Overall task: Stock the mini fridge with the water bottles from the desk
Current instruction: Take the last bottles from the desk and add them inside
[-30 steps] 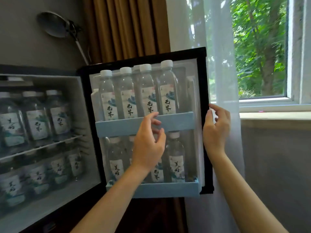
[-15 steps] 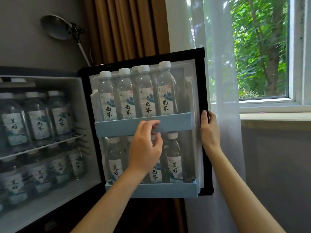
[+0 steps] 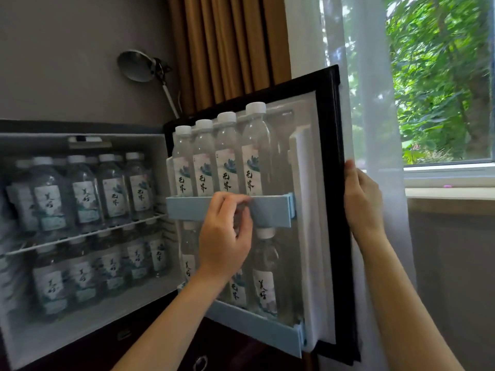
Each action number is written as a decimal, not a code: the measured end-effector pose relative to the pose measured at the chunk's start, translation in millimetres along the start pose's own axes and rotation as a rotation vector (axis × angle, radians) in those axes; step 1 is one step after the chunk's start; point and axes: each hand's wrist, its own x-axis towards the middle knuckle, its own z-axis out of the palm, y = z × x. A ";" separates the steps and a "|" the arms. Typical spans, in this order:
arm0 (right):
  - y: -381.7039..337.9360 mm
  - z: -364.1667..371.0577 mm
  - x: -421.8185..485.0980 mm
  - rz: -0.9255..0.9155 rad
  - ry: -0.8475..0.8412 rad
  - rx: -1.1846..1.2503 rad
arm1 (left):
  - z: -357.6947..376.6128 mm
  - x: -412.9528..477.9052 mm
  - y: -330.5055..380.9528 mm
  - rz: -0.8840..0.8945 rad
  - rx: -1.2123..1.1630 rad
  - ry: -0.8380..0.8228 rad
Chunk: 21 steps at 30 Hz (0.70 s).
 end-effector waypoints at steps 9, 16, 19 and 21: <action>-54.2 9.2 -17.8 -0.241 -0.353 0.509 | -64.2 5.7 1.2 -0.010 0.098 0.047; -90.4 30.5 -60.4 -0.415 -0.636 0.690 | -102.2 0.0 -2.6 -0.089 0.122 0.173; -109.4 52.3 -84.9 -0.437 -0.738 0.813 | -127.9 -6.9 -4.7 -0.133 0.107 0.248; -117.8 73.4 -102.6 -0.441 -0.785 0.868 | -153.2 -10.4 -9.2 -0.169 0.130 0.269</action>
